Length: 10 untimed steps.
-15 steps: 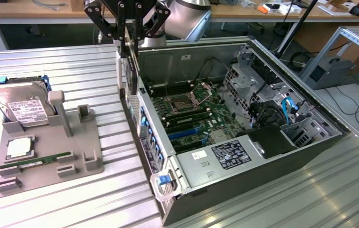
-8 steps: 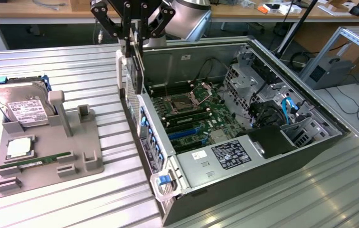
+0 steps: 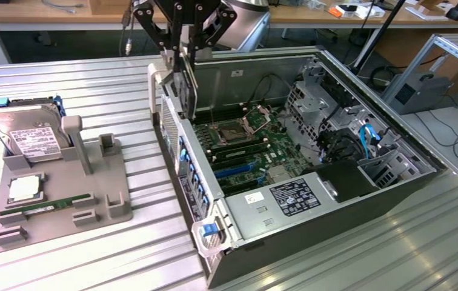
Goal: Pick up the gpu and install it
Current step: 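Pick up the gpu and move the gpu toward the slot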
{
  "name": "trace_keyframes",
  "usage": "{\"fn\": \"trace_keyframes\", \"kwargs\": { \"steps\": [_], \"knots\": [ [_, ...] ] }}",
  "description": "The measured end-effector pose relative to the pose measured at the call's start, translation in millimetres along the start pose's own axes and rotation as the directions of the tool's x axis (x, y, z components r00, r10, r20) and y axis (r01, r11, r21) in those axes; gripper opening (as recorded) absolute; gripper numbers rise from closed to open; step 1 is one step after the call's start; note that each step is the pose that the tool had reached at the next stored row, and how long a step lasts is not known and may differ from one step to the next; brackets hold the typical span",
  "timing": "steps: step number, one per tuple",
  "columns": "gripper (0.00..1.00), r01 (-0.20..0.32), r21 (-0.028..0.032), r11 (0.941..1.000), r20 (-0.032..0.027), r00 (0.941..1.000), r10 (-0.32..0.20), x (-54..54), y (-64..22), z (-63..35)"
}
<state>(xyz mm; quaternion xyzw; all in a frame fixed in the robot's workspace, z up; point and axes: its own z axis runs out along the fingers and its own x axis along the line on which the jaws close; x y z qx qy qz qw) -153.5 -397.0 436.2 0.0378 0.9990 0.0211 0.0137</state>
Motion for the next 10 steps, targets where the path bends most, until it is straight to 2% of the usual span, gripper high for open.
{"fn": "trace_keyframes", "kwargs": {
  "steps": [8, 10],
  "knots": [
    [0.27, 0.000, 0.0000, 1.0000, 0.0000, 1.0000, 0.000, -14.2, 1.1, 0.4],
    [0.27, 0.000, 0.0001, 1.0000, 0.0000, 1.0000, 0.000, -21.1, 1.6, 0.6]
  ]
}}
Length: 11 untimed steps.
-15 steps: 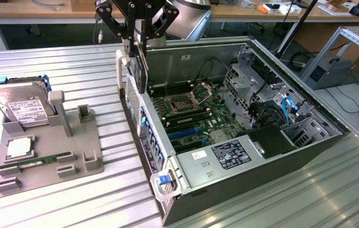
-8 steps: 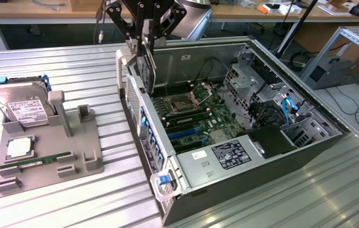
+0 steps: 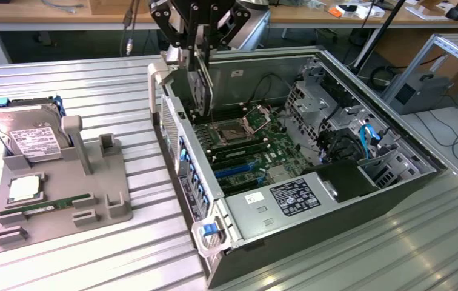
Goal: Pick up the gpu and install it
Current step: 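Pick up the gpu and move the gpu toward the slot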
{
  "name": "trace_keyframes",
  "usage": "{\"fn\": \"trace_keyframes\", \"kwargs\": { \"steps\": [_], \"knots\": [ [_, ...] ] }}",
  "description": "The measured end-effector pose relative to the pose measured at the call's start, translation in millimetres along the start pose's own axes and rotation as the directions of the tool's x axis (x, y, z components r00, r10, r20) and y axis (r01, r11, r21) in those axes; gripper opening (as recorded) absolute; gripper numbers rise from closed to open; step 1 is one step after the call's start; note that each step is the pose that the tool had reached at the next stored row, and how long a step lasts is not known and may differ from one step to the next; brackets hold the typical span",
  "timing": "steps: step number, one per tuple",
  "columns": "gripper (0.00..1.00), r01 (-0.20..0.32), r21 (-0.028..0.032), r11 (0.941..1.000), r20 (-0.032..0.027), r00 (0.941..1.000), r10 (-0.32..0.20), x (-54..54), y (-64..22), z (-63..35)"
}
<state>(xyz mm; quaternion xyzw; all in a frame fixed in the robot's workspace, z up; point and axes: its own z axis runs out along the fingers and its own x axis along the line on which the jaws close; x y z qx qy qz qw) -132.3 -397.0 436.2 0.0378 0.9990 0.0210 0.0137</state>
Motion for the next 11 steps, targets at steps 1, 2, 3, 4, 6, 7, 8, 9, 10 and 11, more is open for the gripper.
{"fn": "trace_keyframes", "kwargs": {
  "steps": [1, 2, 3, 4, 6, 7, 8, 9, 10, 11],
  "knots": [
    [0.27, 0.000, 0.0000, 1.0000, 0.0000, 1.0000, 0.000, -2.0, 0.1, 0.0],
    [0.27, 0.000, 0.0000, 1.0000, 0.0000, 1.0000, 0.000, -2.9, 0.1, 0.1],
    [0.27, 0.000, -0.0001, 1.0000, 0.0001, 1.0000, 0.000, -3.2, 0.2, 0.1],
    [0.27, 0.000, 0.0000, 1.0000, 0.0000, 1.0000, 0.000, -3.7, 0.3, 0.1],
    [0.27, 0.000, 0.0000, 1.0000, 0.0000, 1.0000, 0.000, -4.5, 0.3, 0.1],
    [0.27, 0.000, -0.0001, 1.0000, 0.0001, 1.0000, 0.000, -4.9, 0.3, 0.2],
    [0.27, 0.000, -0.0001, 1.0000, 0.0000, 1.0000, 0.000, -5.8, 0.4, 0.2],
    [0.27, 0.000, -0.0001, 1.0000, 0.0001, 1.0000, 0.000, -6.9, 0.5, 0.2],
    [0.27, 0.000, 0.0000, 1.0000, 0.0001, 1.0000, 0.000, -7.9, 0.6, 0.3],
    [0.27, 0.000, 0.0000, 1.0000, 0.0000, 1.0000, 0.000, -8.6, 0.6, 0.3]
  ]
}}
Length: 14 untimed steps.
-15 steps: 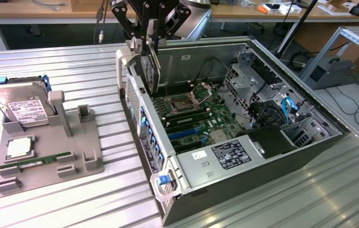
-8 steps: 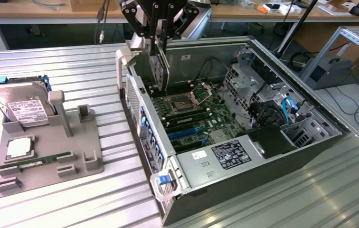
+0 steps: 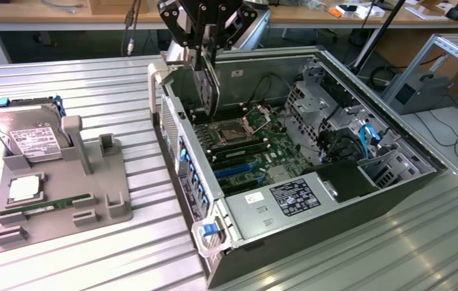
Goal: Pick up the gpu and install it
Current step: 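Pick up the gpu and move the gpu toward the slot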
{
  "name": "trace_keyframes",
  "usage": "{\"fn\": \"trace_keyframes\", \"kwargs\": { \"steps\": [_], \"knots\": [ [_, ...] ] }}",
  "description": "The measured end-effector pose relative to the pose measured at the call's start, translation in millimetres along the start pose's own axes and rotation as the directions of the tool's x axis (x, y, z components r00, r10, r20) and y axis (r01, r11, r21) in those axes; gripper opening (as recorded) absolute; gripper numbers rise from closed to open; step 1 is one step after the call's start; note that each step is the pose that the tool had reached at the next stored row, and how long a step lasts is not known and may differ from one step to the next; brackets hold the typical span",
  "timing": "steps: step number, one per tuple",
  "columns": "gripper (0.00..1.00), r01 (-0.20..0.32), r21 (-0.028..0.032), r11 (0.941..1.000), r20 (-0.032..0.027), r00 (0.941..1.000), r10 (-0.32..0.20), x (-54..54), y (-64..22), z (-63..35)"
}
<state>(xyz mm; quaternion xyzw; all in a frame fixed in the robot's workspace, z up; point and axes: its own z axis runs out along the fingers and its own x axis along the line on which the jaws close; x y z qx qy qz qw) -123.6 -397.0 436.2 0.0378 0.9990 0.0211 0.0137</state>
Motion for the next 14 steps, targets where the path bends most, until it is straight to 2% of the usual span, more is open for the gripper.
{"fn": "trace_keyframes", "kwargs": {
  "steps": [14],
  "knots": [
    [0.27, 0.000, 0.0000, 1.0000, 0.0000, 1.0000, 0.000, -17.6, 1.3, 0.5]
  ]
}}
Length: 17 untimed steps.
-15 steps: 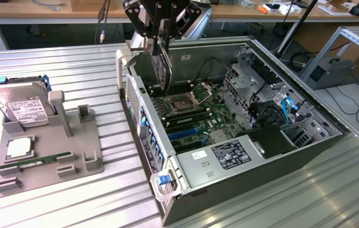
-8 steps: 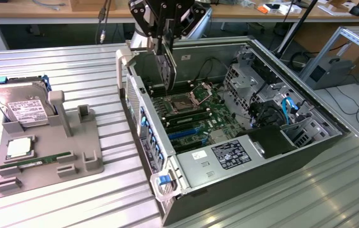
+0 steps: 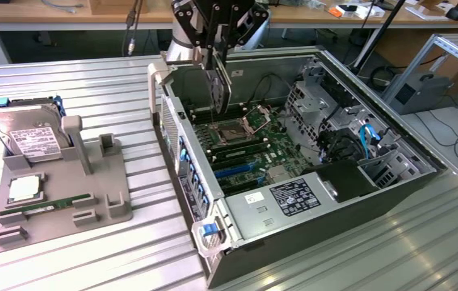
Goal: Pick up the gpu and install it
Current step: 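Pick up the gpu and move the gpu toward the slot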
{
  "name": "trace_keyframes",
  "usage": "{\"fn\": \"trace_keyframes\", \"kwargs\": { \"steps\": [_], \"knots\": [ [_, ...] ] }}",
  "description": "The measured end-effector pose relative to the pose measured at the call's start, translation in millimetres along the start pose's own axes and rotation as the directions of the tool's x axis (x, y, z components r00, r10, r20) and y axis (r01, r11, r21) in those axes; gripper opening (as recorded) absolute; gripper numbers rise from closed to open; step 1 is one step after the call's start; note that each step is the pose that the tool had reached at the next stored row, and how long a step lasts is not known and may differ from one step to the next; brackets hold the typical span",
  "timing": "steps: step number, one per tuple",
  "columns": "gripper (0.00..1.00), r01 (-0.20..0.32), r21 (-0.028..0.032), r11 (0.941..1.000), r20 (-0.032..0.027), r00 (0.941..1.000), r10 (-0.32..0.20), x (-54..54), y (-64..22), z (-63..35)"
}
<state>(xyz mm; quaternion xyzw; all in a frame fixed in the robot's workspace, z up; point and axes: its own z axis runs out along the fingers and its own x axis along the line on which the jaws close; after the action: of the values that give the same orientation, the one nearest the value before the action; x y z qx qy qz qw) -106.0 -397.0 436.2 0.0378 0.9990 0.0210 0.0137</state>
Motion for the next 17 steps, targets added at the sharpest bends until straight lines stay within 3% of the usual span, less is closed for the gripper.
{"fn": "trace_keyframes", "kwargs": {
  "steps": [17],
  "knots": [
    [0.27, 0.000, 0.0000, 1.0000, 0.0000, 1.0000, 0.000, -20.2, 1.5, 0.6]
  ]
}}
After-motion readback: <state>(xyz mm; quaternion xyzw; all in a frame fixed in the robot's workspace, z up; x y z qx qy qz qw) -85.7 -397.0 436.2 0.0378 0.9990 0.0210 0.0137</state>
